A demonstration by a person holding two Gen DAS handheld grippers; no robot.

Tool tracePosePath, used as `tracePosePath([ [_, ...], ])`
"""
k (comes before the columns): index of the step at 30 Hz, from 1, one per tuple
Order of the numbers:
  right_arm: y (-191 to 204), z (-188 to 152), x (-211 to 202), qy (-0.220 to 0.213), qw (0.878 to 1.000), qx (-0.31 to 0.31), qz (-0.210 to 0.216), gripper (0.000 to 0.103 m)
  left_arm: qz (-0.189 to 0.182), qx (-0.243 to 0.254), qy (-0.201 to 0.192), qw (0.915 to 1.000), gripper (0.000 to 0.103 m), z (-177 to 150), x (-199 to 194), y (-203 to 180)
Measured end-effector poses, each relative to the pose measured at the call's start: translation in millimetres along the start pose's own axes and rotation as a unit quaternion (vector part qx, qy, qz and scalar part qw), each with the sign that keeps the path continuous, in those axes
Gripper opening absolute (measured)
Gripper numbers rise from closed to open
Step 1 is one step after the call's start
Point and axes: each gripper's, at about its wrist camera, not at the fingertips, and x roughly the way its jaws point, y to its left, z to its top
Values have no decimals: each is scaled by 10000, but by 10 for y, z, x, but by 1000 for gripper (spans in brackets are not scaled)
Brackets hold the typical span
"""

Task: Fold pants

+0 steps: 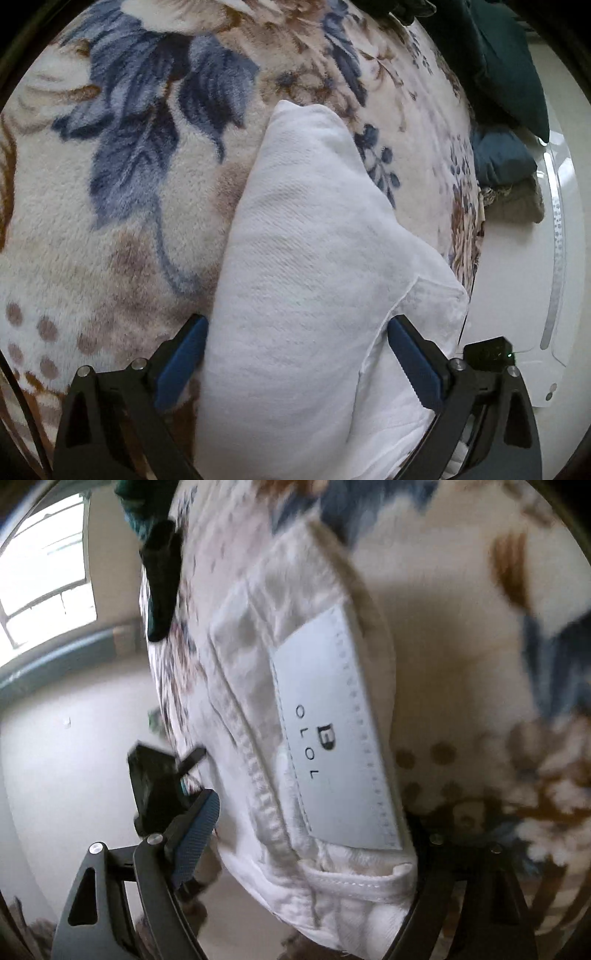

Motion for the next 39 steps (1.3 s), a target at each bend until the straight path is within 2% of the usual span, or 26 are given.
tracePosePath([
  [3,-117,42,147,183,9998,77,-39,87,-6,53,35,10000,99,-50,-28,67],
  [7,-30,58,385,342,9989,-273,-162,87,-32,129,67,9999,99,-60,-45,83],
  [8,8,70,366,339,9986,-340,-209,79,-66,172,20,9998,94,-70,-66,76],
  [9,55,62,391,301,9982,-427,-281,70,-156,212,-50,9996,84,-91,-94,65],
  [10,81,47,397,222,9984,-444,-281,53,-191,250,-91,9995,64,-94,-81,3],
  [11,94,25,393,150,9986,-402,-302,49,-107,323,-164,9993,48,-118,-116,-16],
  [13,179,-40,404,-4,9979,-432,-486,43,-158,386,-275,9987,32,-167,-199,-37],
  [14,246,-85,408,-83,9972,-468,-583,41,-175,328,-337,9987,28,-194,-254,-35],
  [19,507,-238,357,-230,9963,-561,-603,38,-102,398,-454,9981,24,-212,-504,-209],
  [25,962,-250,254,-411,9959,-652,-484,37,-142,637,-614,9960,24,74,-896,-532],
  [31,1640,155,344,-680,9927,-853,-518,37,-165,967,-737,9924,24,838,-1225,-772],
  [39,2485,1101,448,-1064,9866,-1139,-477,37,-78,1502,-990,9837,24,2109,-1632,-1054],
])
